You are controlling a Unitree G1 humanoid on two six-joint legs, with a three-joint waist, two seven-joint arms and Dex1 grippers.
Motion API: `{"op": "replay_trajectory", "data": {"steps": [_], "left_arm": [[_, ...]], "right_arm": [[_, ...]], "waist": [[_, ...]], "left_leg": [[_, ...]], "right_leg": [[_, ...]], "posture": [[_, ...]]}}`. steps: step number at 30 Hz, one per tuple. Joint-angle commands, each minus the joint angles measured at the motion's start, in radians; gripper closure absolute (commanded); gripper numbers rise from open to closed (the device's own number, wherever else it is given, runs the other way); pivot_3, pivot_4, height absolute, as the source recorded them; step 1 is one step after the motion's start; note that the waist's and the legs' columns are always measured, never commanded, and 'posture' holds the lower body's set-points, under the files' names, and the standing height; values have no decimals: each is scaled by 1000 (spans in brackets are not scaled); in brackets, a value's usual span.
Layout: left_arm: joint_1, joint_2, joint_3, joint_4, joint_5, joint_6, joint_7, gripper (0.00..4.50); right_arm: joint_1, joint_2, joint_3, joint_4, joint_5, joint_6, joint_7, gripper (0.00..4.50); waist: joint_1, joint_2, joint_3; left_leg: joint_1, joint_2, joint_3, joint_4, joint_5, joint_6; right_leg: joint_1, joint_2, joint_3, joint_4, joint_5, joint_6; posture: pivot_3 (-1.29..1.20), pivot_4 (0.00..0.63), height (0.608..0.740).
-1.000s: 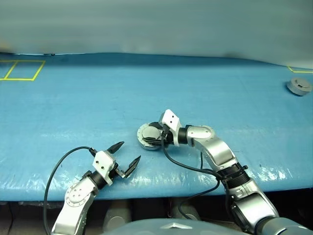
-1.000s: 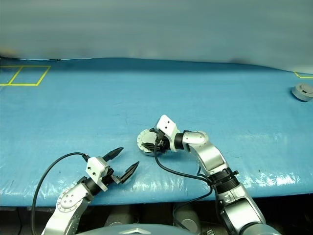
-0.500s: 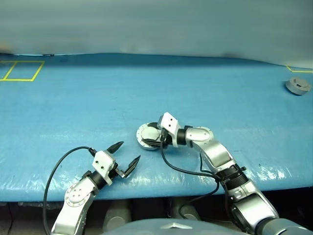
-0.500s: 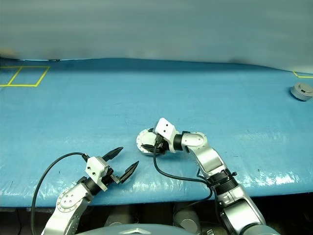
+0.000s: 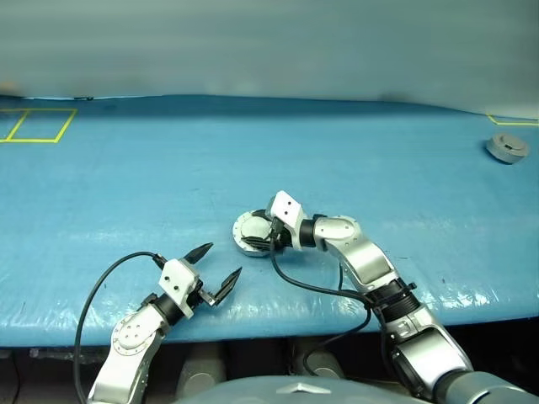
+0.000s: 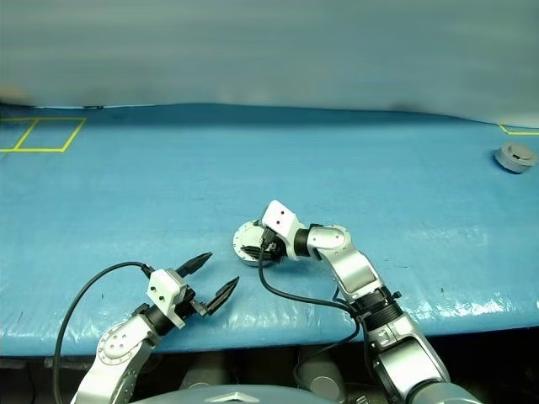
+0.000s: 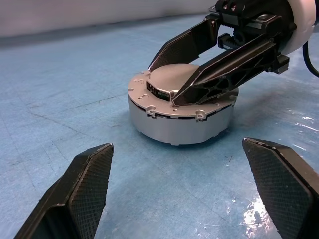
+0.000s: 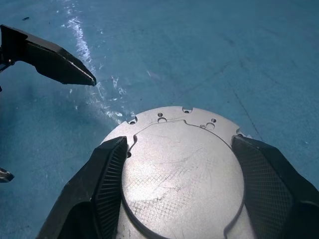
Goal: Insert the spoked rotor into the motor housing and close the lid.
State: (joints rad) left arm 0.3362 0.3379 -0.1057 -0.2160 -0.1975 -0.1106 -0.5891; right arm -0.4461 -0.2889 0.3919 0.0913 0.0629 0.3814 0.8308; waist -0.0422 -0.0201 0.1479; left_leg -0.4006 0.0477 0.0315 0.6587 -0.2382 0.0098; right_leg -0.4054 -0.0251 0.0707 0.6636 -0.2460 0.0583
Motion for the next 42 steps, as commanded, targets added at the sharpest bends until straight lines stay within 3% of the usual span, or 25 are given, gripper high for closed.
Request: {"op": "replay_trajectory", "data": {"steps": [1, 25, 42], "left_arm": [[-6, 3, 3, -42, 0, -8, 3, 0], [-16, 3, 1, -35, 5, -10, 2, 0], [-14, 6, 6, -39, 4, -7, 5, 0]], "right_arm": [[17, -30, 31, 57, -50, 8, -3, 1452], [-24, -72, 13, 110, -7, -74, 137, 1452], [-40, -61, 15, 171, -40, -191, 125, 1452]], "waist": [[0, 0, 0], [7, 1, -1], [6, 0, -1]], "left_leg": [[0, 0, 0, 0, 0, 0], [-1, -1, 1, -5, 0, 0], [-1, -2, 1, -8, 0, 0]], "right_leg": [[0, 0, 0, 0, 0, 0], [-2, -2, 0, -4, 1, -3], [-3, -2, 0, -4, -1, -3]], "posture": [[0, 150, 740], [0, 150, 740], [0, 150, 740]]}}
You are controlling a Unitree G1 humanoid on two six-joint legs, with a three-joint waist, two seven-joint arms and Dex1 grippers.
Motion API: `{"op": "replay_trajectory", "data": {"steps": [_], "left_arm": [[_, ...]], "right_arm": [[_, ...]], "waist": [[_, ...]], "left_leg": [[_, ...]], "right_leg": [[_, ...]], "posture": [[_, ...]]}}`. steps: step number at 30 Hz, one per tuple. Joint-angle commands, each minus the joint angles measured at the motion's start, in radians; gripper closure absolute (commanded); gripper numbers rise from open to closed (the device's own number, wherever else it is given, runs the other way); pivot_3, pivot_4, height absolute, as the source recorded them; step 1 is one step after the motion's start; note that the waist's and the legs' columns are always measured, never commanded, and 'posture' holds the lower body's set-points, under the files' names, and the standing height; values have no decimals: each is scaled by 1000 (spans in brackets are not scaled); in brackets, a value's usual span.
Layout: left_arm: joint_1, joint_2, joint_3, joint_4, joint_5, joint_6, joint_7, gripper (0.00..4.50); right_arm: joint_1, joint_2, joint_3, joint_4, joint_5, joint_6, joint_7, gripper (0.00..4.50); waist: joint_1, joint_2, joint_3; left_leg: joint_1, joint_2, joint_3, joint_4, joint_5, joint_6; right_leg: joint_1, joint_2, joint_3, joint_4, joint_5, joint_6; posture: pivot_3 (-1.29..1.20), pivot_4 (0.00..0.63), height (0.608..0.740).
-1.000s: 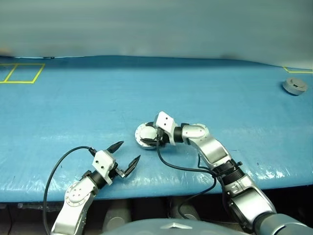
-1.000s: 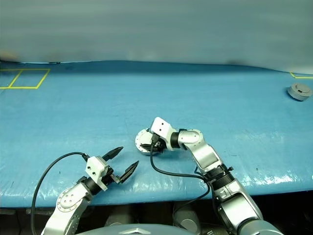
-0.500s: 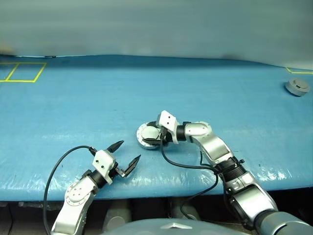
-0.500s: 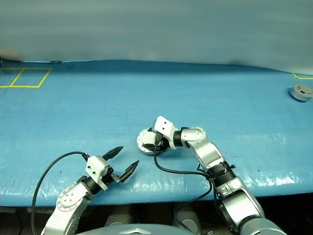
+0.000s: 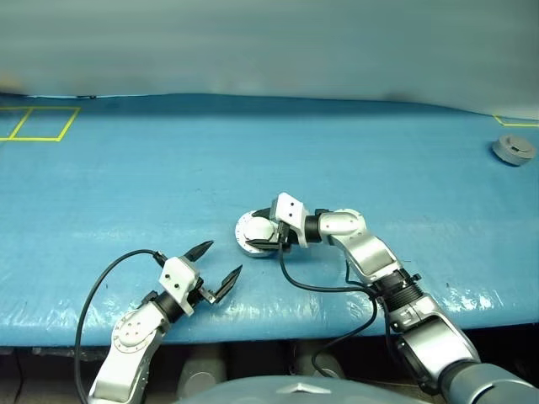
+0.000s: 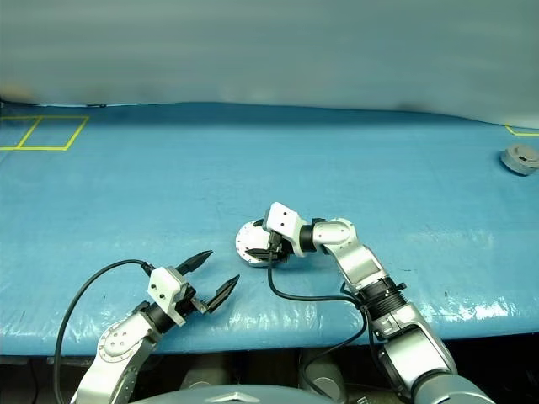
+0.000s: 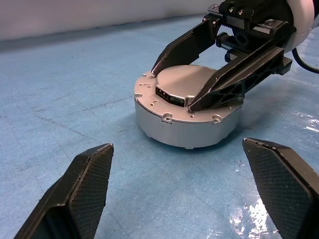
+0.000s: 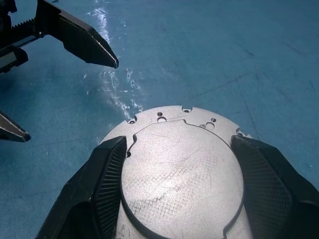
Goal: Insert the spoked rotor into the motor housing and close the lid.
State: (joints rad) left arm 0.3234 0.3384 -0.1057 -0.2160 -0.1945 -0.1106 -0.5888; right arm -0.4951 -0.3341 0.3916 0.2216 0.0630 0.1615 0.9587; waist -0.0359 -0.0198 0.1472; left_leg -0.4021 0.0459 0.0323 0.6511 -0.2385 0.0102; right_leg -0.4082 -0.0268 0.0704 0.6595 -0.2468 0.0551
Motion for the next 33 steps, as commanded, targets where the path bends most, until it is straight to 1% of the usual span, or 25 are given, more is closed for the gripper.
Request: {"op": "replay_trajectory", "data": {"steps": [1, 5, 7, 9, 11, 13, 14, 15, 16, 17, 19, 25, 26, 33], "left_arm": [[-1, 4, 6, -39, 0, -7, 6, 0], [-1, -11, 23, -50, -7, -10, 32, 0], [-22, -44, 66, -96, -72, 67, 91, 0], [-46, -73, 108, -136, -106, 138, 156, 0], [-82, -104, 163, -185, -191, 265, 241, 0], [-145, -90, 237, -225, -416, 492, 299, 357], [-168, -84, 264, -235, -494, 573, 324, 577], [-186, -77, 282, -241, -540, 622, 334, 845], [-217, -80, 302, -229, -579, 671, 366, 1243], [-244, -77, 314, -218, -615, 715, 384, 1546], [-286, -70, 331, -200, -673, 787, 406, 2236], [-392, 11, 255, -150, -672, 918, 326, 4256], [-405, 13, 247, -145, -680, 937, 320, 4441], [-453, 40, 173, -97, -640, 1001, 266, 4441]], "right_arm": [[9, -18, 18, 41, -45, 48, -6, 1452], [22, -24, 33, 15, -32, 175, 11, 1452], [31, -24, 38, -2, -28, 206, 10, 1452], [35, -23, 38, -14, -28, 217, 7, 1452], [37, -21, 38, -20, -27, 224, 5, 1452], [38, -17, 35, -21, -27, 229, -3, 1452], [38, -15, 33, -22, -28, 231, -7, 1452], [37, -13, 31, -21, -28, 233, -11, 1452], [36, -12, 30, -20, -28, 233, -13, 1452], [35, -10, 30, -18, -29, 232, -15, 1452], [33, -7, 29, -14, -30, 232, -17, 1452], [29, 0, 27, -3, -32, 227, -25, 1452], [29, 0, 27, -2, -33, 226, -26, 1452], [32, 4, 26, -4, -32, 227, -33, 1452]], "waist": [[0, 0, 0], [1, 0, 0], [3, 0, 0], [8, -1, -1], [9, -1, -1], [9, -1, -1], [9, -1, -1], [8, -1, -1], [7, -1, -1], [7, -1, -1], [7, -2, -1], [3, -2, -1], [3, -2, -1], [0, -2, -1]], "left_leg": [[0, 0, 0, 0, 0, 0], [0, 0, 0, 0, 0, 0], [0, 0, -1, 0, 0, 0], [0, 0, -1, 0, 0, 0], [0, 0, -1, 0, 0, 0], [0, 0, -1, 0, 0, 0], [0, 0, -2, 0, 0, 0], [0, 0, -3, 0, 0, 0], [1, 0, -4, 0, 0, 0], [1, 0, -4, 0, 0, 0], [2, -1, -5, 0, 0, 0], [4, -1, -4, 1, 1, -2], [4, -1, -4, 1, 1, -2], [4, -1, -4, 0, 1, -2]], "right_leg": [[0, 0, 0, 0, 0, 0], [0, 0, 0, 0, 0, 0], [0, -1, 0, 0, 1, -2], [1, -1, 0, 0, 1, -1], [1, -1, -1, 0, 0, 0], [2, 0, -1, 0, 0, 1], [4, 0, -2, 0, -1, 2], [5, 1, -2, 0, -1, 3], [8, 1, -3, 0, 0, 4], [9, 1, -3, 0, 0, 6], [11, 2, -3, 0, 0, 5], [11, 3, -3, 0, -1, 3], [12, 3, -3, 0, -2, 2], [12, 3, -2, 0, -1, 0]], "posture": [[0, 150, 740], [0, 150, 740], [0, 150, 740], [0, 150, 740], [0, 150, 740], [0, 150, 740], [0, 150, 740], [0, 150, 740], [0, 150, 740], [0, 150, 740], [0, 150, 740], [0, 150, 740], [0, 150, 740], [0, 150, 740]]}}
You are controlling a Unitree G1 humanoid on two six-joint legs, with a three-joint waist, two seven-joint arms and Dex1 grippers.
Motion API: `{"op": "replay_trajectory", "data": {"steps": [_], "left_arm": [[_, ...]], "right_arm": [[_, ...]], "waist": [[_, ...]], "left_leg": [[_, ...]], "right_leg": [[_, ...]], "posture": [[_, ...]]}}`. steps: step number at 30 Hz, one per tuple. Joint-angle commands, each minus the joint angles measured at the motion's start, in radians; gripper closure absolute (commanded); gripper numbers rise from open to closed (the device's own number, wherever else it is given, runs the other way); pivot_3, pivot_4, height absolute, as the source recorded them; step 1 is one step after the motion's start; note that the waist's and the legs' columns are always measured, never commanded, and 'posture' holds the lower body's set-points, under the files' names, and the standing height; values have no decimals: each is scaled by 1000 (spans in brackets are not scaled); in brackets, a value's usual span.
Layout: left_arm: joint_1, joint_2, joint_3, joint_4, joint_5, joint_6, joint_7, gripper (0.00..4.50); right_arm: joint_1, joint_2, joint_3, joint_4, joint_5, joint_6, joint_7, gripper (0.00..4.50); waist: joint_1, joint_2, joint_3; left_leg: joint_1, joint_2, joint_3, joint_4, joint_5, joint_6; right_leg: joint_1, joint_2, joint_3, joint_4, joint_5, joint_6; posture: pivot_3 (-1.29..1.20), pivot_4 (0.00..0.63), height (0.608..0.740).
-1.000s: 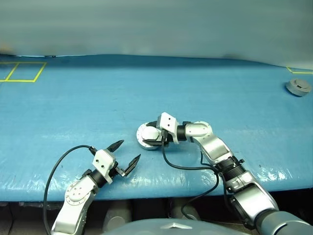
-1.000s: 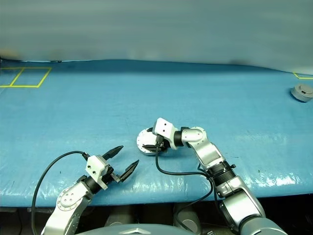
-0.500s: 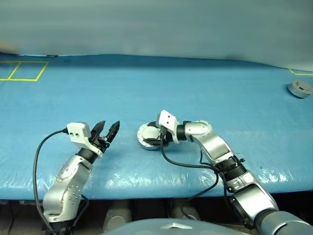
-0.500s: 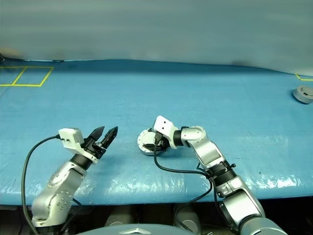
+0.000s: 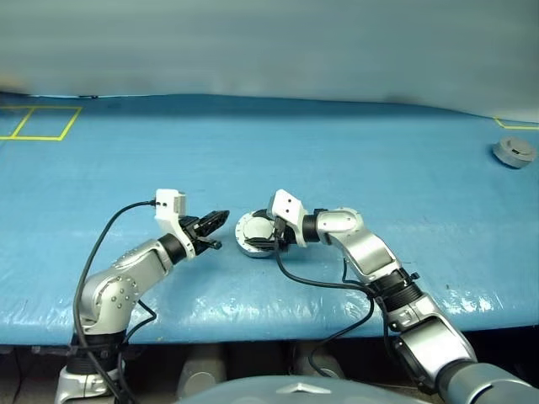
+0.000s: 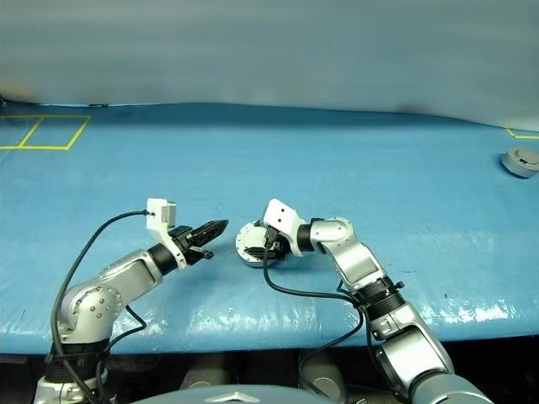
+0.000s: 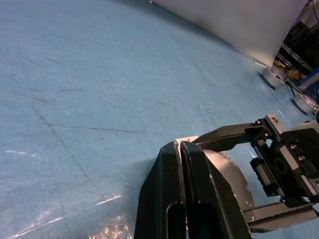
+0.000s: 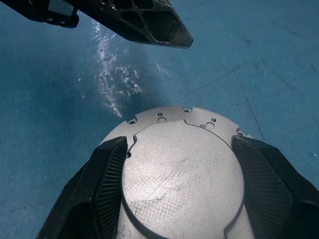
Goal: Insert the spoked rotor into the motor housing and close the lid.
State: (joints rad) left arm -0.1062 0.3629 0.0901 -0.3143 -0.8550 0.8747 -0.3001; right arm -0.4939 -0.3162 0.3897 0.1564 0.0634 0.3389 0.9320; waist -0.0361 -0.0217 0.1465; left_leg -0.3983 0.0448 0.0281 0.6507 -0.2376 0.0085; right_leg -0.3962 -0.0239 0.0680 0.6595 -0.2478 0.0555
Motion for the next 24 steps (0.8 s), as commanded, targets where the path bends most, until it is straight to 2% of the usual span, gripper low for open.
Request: {"op": "replay_trajectory", "data": {"steps": [1, 24], "left_arm": [[-27, 17, -31, 5, 33, 19, -23, 4441], [-78, -54, -105, 55, 148, 93, -8, 4441]], "right_arm": [[31, -14, 28, 61, -33, 50, -6, 1452], [46, -14, 30, 49, -31, 57, -6, 1452]], "waist": [[0, 0, 0], [1, 0, 0]], "left_leg": [[0, 0, 0, 0, 0, 0], [0, 0, -2, 0, 0, 0]], "right_leg": [[0, 0, 0, 0, 0, 0], [0, 0, 0, 0, 0, 0]], "posture": [[0, 150, 740], [0, 150, 740]]}}
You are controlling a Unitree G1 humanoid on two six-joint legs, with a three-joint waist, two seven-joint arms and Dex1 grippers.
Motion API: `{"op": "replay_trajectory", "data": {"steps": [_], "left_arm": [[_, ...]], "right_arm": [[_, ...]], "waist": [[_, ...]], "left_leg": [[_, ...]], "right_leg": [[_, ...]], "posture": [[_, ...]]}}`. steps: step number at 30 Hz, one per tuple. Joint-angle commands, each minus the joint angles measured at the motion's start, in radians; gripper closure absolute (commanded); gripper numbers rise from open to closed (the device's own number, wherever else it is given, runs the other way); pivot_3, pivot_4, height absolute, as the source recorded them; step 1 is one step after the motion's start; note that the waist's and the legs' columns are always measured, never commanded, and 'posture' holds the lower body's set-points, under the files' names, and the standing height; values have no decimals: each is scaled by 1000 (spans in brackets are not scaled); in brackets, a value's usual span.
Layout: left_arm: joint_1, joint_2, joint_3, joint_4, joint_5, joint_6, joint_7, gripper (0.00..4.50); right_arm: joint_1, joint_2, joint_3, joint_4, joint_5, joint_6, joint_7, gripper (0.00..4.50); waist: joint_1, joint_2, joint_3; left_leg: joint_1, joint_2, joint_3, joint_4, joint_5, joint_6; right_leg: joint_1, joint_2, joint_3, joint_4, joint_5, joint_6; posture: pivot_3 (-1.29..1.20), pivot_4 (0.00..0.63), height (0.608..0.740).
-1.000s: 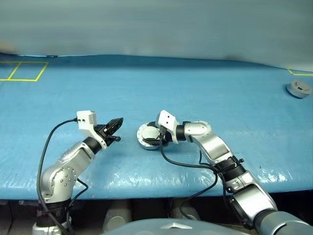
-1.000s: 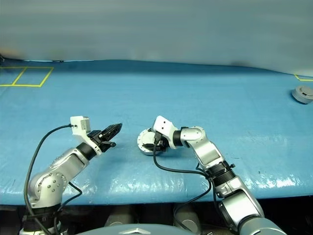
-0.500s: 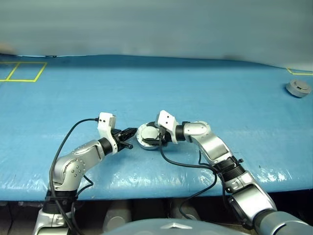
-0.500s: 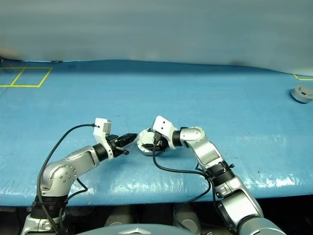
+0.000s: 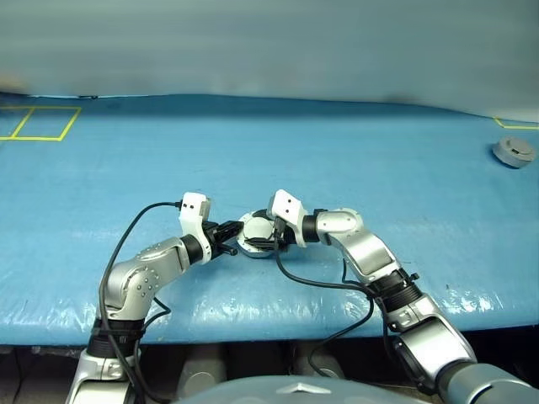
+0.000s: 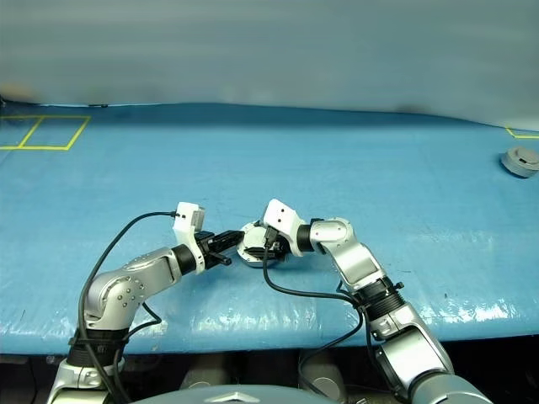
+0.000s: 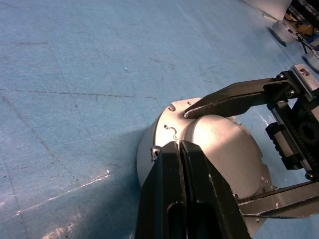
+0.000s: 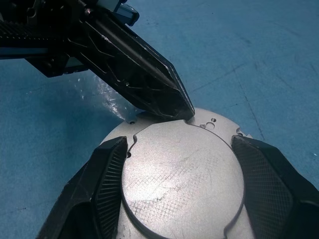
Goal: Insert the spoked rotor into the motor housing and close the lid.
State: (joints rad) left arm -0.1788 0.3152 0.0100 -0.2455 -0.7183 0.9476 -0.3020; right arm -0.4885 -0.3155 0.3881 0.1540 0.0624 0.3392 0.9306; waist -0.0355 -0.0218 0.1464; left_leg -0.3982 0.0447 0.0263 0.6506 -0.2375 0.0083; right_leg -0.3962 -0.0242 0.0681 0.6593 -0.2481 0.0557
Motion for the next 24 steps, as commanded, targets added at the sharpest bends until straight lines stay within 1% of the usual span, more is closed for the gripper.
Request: {"op": "replay_trajectory", "data": {"steps": [1, 4, 6, 8, 9, 13, 17, 21, 24], "left_arm": [[-6, -6, -27, -14, 14, 22, -8, 4441], [-9, 0, -38, -16, 30, 23, -15, 4441], [-9, 1, -39, -17, 36, 21, -18, 4500], [-8, 5, -41, -17, 43, 18, -21, 4500], [-7, 7, -41, -18, 47, 15, -26, 4500], [-3, 13, -39, -19, 63, 7, -39, 4500], [-5, 16, -41, -16, 76, 0, -53, 4500], [-15, 20, -51, -6, 96, -13, -74, 4500], [-23, 24, -64, 0, 115, -33, -98, 4500]], "right_arm": [[45, -11, 24, 49, -26, 53, -13, 1452], [63, -4, 8, 31, -13, 73, -30, 1452], [80, -7, 3, 8, -15, 86, -43, 719], [102, -8, -11, -20, -12, 91, -62, 180], [115, -11, -18, -40, -19, 92, -83, 44], [175, -16, -70, -160, 19, 153, -129, 44], [250, -46, -106, -297, 44, 193, -152, 44], [319, -74, -205, -454, 129, 250, -169, 44], [355, -56, -333, -565, 263, 346, -201, 44]], "waist": [[0, 0, 0], [1, 0, 0], [1, 0, -1], [3, 0, -1], [4, 0, -1], [11, 0, 0], [14, -1, 0], [15, -1, 1], [15, -1, 2]], "left_leg": [[0, 0, 0, 0, 0, 0], [0, 0, -1, 0, 0, 0], [0, 0, -2, 0, 0, 0], [0, 0, -2, 0, 0, 0], [0, -1, -2, 0, 0, 0], [0, -1, -3, 0, 0, 0], [-1, -1, -3, -1, 0, 0], [-3, -1, -3, -2, 0, 0], [-6, -1, -3, -2, 0, 0]], "right_leg": [[0, 0, 0, 0, 0, 0], [0, 0, 0, 0, 0, 0], [0, 0, 0, 0, 0, 0], [0, 0, 0, -1, 0, 0], [0, 0, 0, -1, 0, 0], [-2, -1, 0, -2, 0, 0], [-2, -2, 0, -3, 0, 0], [-2, -2, 0, -3, -1, 0], [-4, -2, 0, -3, -1, 1]], "posture": [[0, 150, 740], [0, 150, 740], [0, 150, 740], [0, 150, 740], [0, 150, 740], [0, 150, 740], [0, 150, 740], [0, 150, 740], [0, 150, 740]]}}
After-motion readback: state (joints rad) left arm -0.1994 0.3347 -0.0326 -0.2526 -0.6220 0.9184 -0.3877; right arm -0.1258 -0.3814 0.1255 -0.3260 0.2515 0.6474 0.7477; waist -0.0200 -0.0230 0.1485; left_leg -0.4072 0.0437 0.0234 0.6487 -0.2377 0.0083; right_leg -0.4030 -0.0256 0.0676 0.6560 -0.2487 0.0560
